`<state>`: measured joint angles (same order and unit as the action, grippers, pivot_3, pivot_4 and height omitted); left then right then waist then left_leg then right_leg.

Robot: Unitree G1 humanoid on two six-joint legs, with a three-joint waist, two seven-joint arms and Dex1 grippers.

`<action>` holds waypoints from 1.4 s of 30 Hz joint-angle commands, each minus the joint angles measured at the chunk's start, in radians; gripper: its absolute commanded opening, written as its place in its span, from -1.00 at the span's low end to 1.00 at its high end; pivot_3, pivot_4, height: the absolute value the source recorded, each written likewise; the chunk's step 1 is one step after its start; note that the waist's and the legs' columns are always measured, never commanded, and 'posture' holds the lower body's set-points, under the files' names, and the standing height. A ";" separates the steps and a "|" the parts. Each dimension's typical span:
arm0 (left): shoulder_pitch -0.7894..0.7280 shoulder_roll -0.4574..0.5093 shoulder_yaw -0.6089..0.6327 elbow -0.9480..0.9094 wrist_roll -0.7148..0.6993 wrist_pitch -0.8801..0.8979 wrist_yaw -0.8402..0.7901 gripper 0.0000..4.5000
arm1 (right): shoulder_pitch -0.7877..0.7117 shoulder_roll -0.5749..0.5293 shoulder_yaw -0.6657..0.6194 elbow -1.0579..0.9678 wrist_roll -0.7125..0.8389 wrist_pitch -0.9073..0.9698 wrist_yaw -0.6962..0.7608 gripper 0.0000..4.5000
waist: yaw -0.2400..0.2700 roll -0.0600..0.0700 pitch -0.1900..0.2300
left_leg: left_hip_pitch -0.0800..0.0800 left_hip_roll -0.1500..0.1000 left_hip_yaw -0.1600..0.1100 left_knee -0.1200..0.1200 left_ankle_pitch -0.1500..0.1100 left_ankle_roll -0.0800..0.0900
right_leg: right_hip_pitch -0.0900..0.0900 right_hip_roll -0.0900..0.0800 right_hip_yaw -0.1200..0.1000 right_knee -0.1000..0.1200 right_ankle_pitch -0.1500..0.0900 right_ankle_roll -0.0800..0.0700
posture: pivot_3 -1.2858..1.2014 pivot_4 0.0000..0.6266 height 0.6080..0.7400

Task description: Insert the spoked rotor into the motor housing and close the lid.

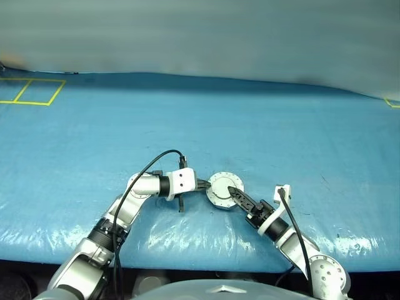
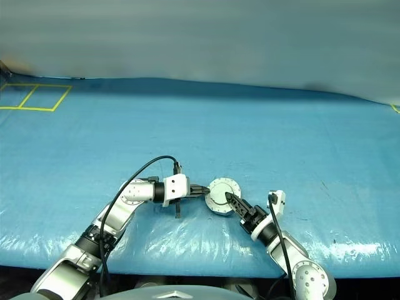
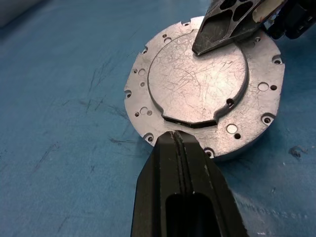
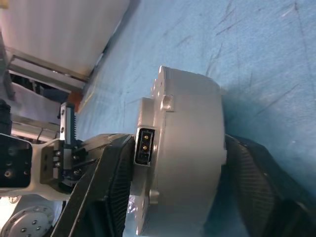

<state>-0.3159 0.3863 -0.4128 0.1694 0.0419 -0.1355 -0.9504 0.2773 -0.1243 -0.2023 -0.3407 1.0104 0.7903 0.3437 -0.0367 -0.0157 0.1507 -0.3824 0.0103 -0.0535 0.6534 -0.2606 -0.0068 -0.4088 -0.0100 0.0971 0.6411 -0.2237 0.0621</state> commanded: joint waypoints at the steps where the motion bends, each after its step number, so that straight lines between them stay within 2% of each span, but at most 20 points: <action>1: 0.017 0.004 -0.035 0.007 0.039 0.026 0.001 -1.00 | -0.006 -0.010 0.012 -0.004 -0.016 -0.005 -0.012 0.08 | 0.000 0.000 0.000 | 0.000 0.000 0.000 0.000 0.000 0.000 | 0.000 0.000 0.000 0.000 0.000 0.000 | 0.03 -0.52 1.00; 8: 0.023 0.001 -0.026 -0.011 0.037 0.035 0.004 -1.00 | -0.015 -0.008 0.016 0.001 -0.009 0.003 -0.018 0.08 | 0.000 0.000 0.000 | 0.000 0.000 0.000 0.000 0.000 0.000 | 0.000 0.000 0.000 0.000 0.000 0.000 | 0.03 -0.52 1.00; 13: 0.040 -0.021 0.090 -0.097 -0.119 0.084 0.006 -1.00 | -0.031 -0.003 0.027 0.018 -0.038 0.007 -0.063 0.08 | -0.003 0.000 0.001 | 0.000 0.000 0.000 0.000 0.000 0.000 | -0.001 0.000 0.000 0.000 0.000 0.000 | 0.03 -0.52 1.00; 17: 0.064 0.016 0.172 -0.203 -0.265 0.202 -0.037 -1.00 | -0.046 0.024 0.023 0.040 -0.019 0.005 -0.096 0.08 | -0.014 0.001 0.002 | -0.002 0.002 0.000 0.000 0.000 0.000 | -0.004 0.001 0.000 0.001 0.000 0.000 | 0.03 -0.52 1.00; 20: 0.077 0.034 0.210 -0.239 -0.316 0.259 -0.036 -1.00 | -0.056 0.046 0.021 0.056 -0.022 0.000 -0.127 0.08 | -0.022 0.002 0.002 | -0.002 0.002 0.000 -0.001 0.000 0.000 | -0.004 0.002 0.000 0.001 0.000 -0.001 | 0.03 -0.52 1.00; 23: 0.089 0.039 0.247 -0.253 -0.344 0.294 -0.013 -1.00 | -0.065 0.078 0.024 0.065 -0.042 -0.028 -0.162 0.08 | -0.028 0.002 0.002 | -0.001 0.002 0.000 -0.001 0.000 0.000 | -0.003 0.002 0.000 0.001 0.000 -0.001 | 0.03 -0.52 1.00; 27: 0.112 0.022 0.284 -0.255 -0.359 0.310 0.046 -1.00 | -0.115 0.156 -0.008 0.160 -0.089 -0.091 -0.281 0.08 | -0.032 0.002 0.002 | 0.000 0.003 0.001 -0.001 0.000 0.000 | -0.003 0.002 0.000 0.002 0.000 0.000 | 0.03 -0.52 1.00; 32: 0.136 0.006 0.282 -0.273 -0.360 0.313 0.078 -1.00 | -0.127 0.158 0.045 0.161 -0.119 -0.142 -0.226 0.08 | -0.029 0.001 0.002 | 0.001 0.002 0.001 -0.001 0.000 0.000 | -0.001 0.001 0.001 0.001 0.000 0.000 | 0.03 -0.52 1.00; 38: 0.127 -0.001 0.298 -0.255 -0.379 0.320 0.089 -1.00 | -0.148 0.169 0.012 0.143 0.104 -0.059 -0.132 0.08 | -0.030 0.002 0.003 | 0.000 0.001 0.001 -0.001 0.000 0.000 | -0.003 0.001 0.001 0.001 0.000 0.000 | 0.03 -0.52 1.00; 42: 0.124 -0.009 0.312 -0.256 -0.409 0.339 0.092 -1.00 | -0.169 0.180 -0.017 0.130 0.183 -0.046 -0.113 0.08 | -0.031 0.003 0.004 | -0.003 0.001 0.001 -0.004 0.000 0.000 | -0.006 0.001 0.001 0.001 0.000 -0.001 | 0.03 -0.52 1.00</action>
<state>-0.1812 0.3841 -0.1245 -0.0530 -0.3382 0.1947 -0.8611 0.1285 0.0456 -0.2152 -0.1846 1.1334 0.7364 0.2041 -0.0672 -0.0125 0.1550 -0.3854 0.0117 -0.0524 0.6486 -0.2605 -0.0068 -0.4158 -0.0085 0.0976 0.6422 -0.2231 0.0628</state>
